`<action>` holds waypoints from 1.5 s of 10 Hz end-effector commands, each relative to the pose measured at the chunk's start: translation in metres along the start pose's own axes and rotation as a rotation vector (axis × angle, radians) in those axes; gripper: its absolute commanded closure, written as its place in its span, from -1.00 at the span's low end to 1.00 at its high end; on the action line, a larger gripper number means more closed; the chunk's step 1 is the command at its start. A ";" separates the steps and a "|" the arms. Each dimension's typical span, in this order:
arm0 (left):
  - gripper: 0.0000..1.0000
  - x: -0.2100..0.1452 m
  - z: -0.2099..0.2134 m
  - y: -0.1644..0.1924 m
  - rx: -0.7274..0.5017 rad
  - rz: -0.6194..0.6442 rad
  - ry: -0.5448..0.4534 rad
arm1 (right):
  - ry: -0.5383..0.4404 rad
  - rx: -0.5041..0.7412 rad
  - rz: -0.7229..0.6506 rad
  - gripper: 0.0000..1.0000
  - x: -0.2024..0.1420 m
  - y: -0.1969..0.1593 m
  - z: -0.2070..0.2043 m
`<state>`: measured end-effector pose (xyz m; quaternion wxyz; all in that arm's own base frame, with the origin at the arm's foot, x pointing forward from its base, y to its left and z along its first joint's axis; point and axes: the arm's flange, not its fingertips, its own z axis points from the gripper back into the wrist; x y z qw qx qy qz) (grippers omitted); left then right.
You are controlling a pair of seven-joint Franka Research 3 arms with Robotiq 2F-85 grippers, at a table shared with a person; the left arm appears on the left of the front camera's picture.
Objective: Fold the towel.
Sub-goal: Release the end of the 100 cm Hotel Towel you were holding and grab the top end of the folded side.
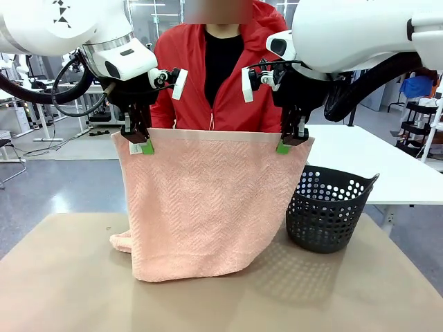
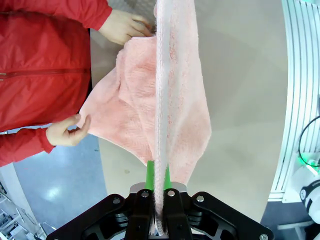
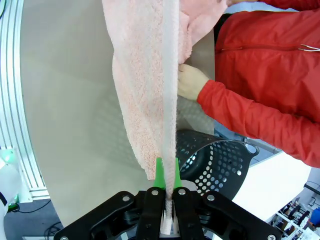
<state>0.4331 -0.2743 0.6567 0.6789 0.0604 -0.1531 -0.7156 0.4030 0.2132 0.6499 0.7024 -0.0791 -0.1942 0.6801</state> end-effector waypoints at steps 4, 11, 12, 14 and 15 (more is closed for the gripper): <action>1.00 -0.001 0.001 0.003 0.011 -0.003 0.013 | 0.004 -0.001 0.001 1.00 -0.001 0.000 0.001; 1.00 -0.001 0.001 0.003 0.011 -0.003 0.013 | 0.004 -0.001 0.001 1.00 -0.001 0.000 0.001; 1.00 -0.001 0.001 0.003 0.011 -0.003 0.013 | 0.004 -0.001 0.001 1.00 -0.001 0.000 0.001; 1.00 -0.001 0.001 0.003 0.011 -0.003 0.013 | 0.004 -0.001 0.001 1.00 -0.001 0.000 0.001; 1.00 -0.001 0.001 0.003 0.011 -0.003 0.013 | 0.004 -0.001 0.001 1.00 -0.001 0.000 0.001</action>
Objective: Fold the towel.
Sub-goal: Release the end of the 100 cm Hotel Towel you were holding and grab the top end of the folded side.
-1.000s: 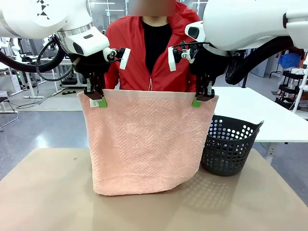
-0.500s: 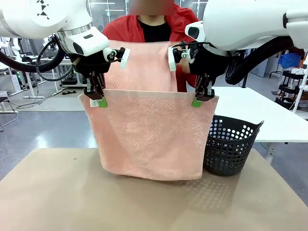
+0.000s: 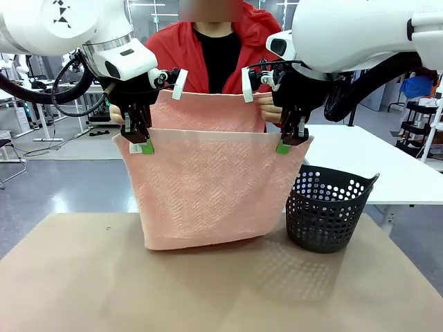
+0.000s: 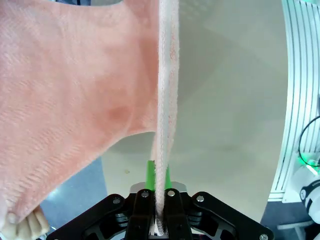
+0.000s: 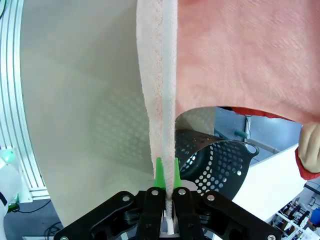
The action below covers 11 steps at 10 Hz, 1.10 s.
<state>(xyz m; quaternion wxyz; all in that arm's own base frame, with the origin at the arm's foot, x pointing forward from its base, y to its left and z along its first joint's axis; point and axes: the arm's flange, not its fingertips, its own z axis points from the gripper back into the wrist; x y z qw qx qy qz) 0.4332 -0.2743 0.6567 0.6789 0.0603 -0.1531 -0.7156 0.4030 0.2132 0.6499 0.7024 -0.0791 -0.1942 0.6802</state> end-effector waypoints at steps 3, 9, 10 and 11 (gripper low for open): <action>1.00 -0.001 0.001 0.003 0.011 -0.003 0.013 | 0.004 -0.001 0.001 1.00 -0.001 0.000 0.001; 1.00 -0.001 0.001 0.003 0.011 -0.003 0.013 | 0.004 -0.001 0.001 1.00 -0.001 0.000 0.001; 1.00 -0.001 0.001 0.003 0.011 -0.003 0.013 | 0.004 -0.001 0.001 1.00 -0.001 0.000 0.001; 1.00 -0.001 0.001 0.003 0.011 -0.003 0.013 | 0.004 -0.001 0.001 1.00 -0.001 0.000 0.001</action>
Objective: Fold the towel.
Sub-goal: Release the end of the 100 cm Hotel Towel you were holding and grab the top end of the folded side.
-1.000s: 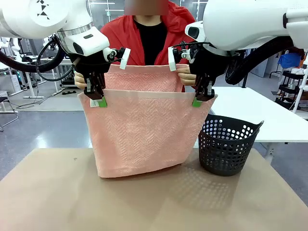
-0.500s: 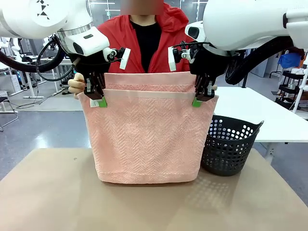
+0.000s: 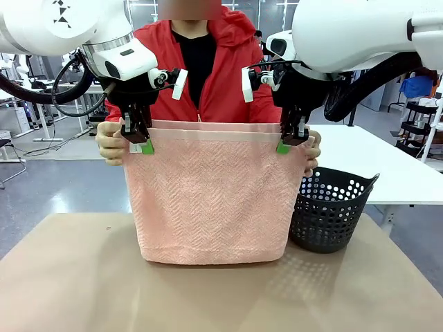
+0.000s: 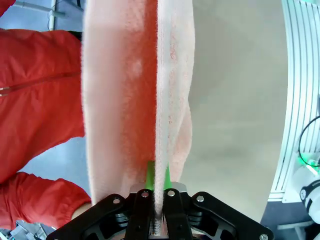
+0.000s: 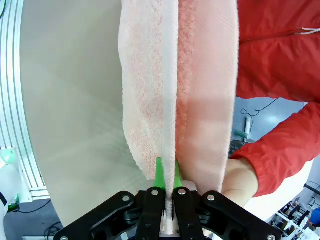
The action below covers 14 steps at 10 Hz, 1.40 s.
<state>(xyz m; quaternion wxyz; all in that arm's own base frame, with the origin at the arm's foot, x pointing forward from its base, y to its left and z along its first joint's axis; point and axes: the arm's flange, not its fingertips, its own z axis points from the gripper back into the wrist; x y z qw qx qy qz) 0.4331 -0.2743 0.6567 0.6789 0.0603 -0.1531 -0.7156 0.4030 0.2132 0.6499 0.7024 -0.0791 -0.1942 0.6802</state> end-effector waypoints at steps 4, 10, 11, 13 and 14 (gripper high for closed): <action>1.00 -0.001 0.001 0.003 0.011 -0.003 0.013 | 0.004 -0.001 0.001 1.00 -0.001 0.000 0.001; 0.17 0.000 0.000 0.000 0.000 0.000 0.000 | 0.000 0.000 0.000 0.81 0.000 0.000 0.000; 0.17 -0.001 0.004 -0.001 0.024 0.009 0.003 | -0.005 -0.005 0.006 0.12 0.000 0.001 0.002; 0.17 0.000 0.020 -0.008 0.087 0.010 -0.011 | 0.004 -0.060 0.002 -0.70 0.000 0.003 0.013; -1.00 -0.001 0.034 -0.014 0.134 0.002 -0.022 | 0.010 -0.107 0.005 -0.85 -0.001 0.007 0.023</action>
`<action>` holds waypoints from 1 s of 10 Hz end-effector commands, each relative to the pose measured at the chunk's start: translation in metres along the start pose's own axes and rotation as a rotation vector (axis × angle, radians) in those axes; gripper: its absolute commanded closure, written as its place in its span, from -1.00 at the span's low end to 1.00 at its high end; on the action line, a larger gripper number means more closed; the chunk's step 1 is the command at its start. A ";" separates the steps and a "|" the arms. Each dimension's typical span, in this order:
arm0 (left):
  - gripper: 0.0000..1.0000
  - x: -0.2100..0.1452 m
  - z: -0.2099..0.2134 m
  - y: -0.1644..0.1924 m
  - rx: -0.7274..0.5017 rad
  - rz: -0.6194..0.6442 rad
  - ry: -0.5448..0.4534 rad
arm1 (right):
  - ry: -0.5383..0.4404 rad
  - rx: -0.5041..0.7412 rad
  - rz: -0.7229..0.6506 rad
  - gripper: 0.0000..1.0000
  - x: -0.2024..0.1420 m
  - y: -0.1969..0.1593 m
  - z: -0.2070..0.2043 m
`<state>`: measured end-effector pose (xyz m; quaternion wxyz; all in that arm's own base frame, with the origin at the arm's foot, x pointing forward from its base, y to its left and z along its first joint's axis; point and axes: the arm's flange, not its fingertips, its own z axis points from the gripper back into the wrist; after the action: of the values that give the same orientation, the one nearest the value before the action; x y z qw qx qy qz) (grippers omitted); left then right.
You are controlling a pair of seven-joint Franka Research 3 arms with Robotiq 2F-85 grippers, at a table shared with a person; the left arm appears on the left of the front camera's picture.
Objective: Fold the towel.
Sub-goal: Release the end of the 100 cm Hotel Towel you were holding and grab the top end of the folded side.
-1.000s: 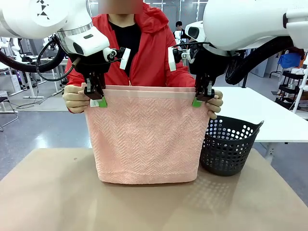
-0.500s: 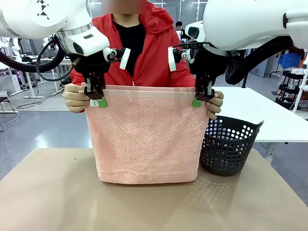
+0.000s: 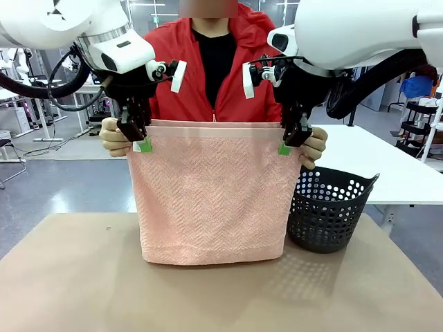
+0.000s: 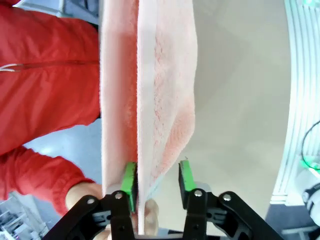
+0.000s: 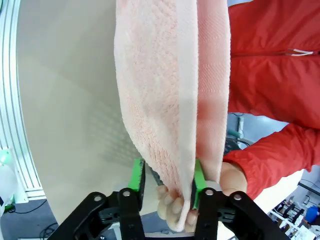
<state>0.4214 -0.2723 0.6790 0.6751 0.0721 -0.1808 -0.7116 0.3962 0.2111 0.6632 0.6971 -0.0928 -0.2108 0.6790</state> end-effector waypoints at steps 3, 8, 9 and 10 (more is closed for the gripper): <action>-1.00 -0.006 0.040 -0.023 0.181 0.006 -0.037 | -0.026 -0.187 0.021 -1.00 -0.004 0.016 0.041; -1.00 -0.004 0.044 -0.021 0.216 0.016 -0.040 | -0.062 -0.204 0.048 -1.00 -0.002 0.010 0.041; -1.00 -0.002 0.043 -0.017 0.211 0.011 -0.038 | -0.049 -0.201 0.066 -1.00 0.000 0.007 0.041; -1.00 -0.002 0.042 -0.014 0.210 0.007 -0.032 | -0.048 -0.206 0.069 -1.00 0.001 0.004 0.040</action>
<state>0.3900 -0.2606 0.7119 0.6602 0.1152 -0.2596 -0.6953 0.3715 0.2067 0.6954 0.6654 -0.1460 -0.2884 0.6729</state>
